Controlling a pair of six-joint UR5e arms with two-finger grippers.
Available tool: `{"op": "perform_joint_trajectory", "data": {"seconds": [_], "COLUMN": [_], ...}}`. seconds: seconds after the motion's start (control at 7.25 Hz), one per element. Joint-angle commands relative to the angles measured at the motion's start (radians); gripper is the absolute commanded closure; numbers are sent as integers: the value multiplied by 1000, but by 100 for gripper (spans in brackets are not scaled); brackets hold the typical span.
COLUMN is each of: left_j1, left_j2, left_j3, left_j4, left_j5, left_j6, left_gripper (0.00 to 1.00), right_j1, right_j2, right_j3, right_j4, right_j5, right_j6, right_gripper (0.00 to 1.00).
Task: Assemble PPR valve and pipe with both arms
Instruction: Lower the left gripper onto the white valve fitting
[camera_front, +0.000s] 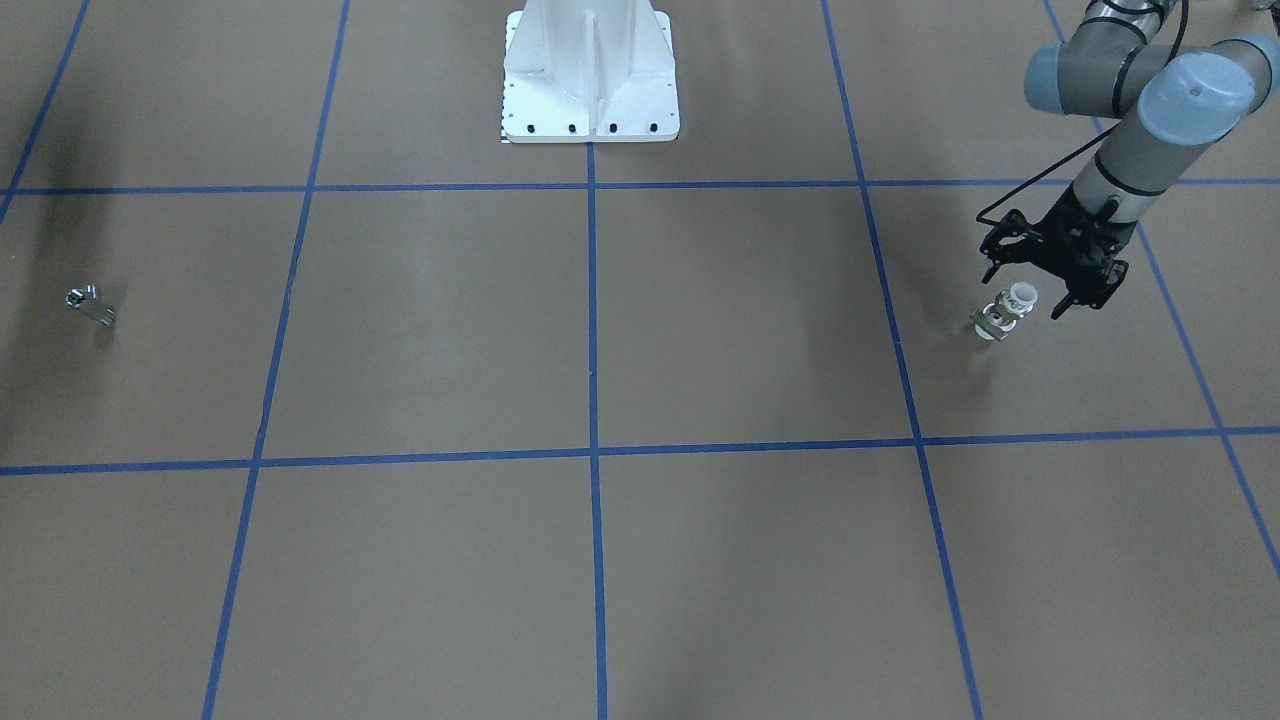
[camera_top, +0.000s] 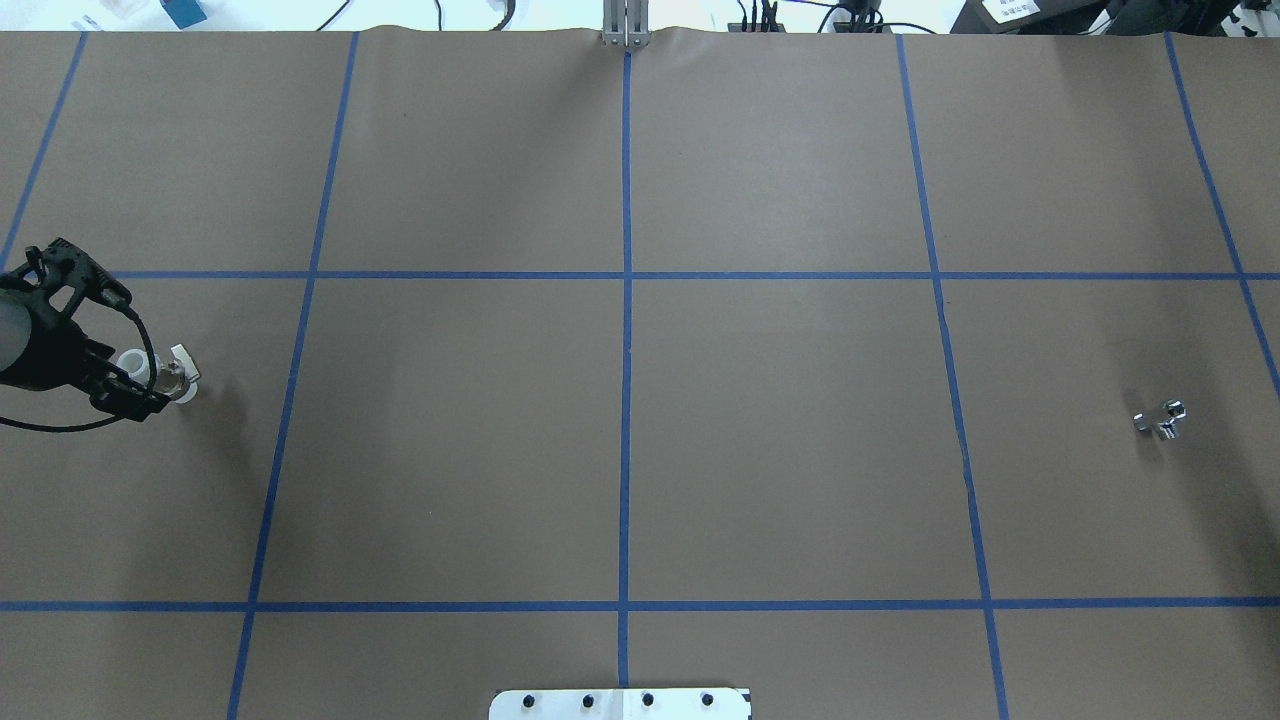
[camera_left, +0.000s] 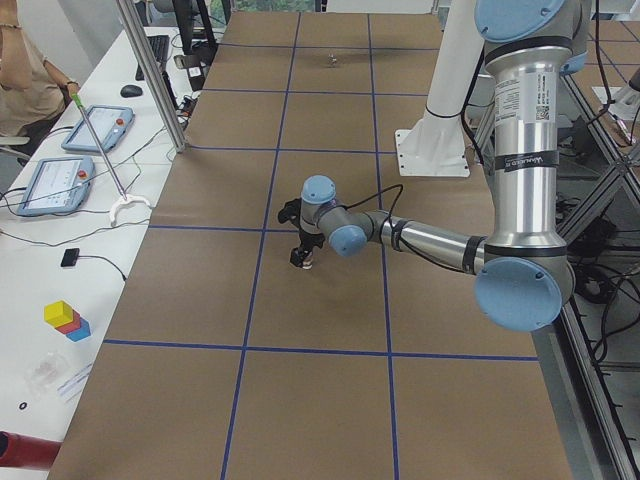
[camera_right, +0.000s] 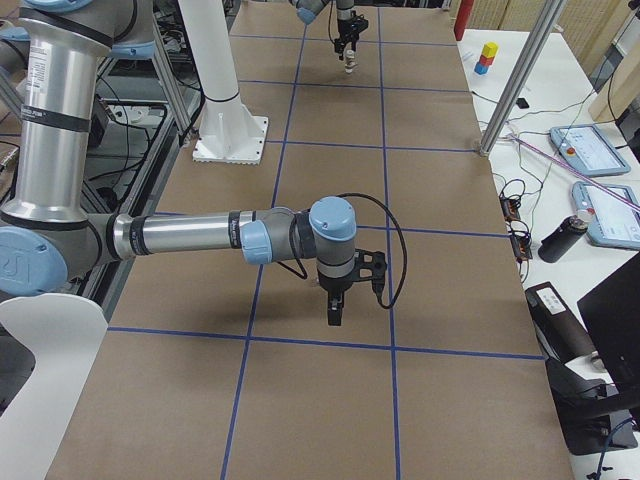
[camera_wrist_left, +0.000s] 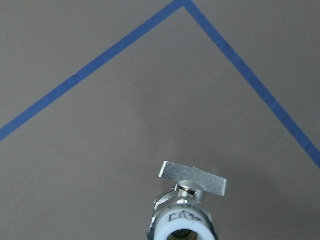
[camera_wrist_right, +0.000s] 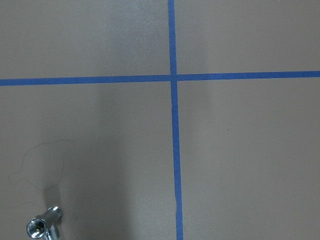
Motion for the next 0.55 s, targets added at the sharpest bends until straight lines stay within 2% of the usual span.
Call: {"op": "perform_joint_trajectory", "data": {"seconds": [0.0,0.14,0.41], "left_j1": [7,7,7], "left_j2": [-32,-43,-47], "left_j3": [12,26,45], "left_j4": [3,3,2], "left_j5": [-1,-1,1], "left_j6": [-3,-1,0], "left_gripper": [2,4,20], "right_j1": [0,0,0], "right_j2": [0,0,0], "right_j3": [0,0,0], "right_j4": [0,0,0], "right_j5": [-2,-2,0], "right_j6": [-2,-2,-2], "right_gripper": [0,0,0]}}
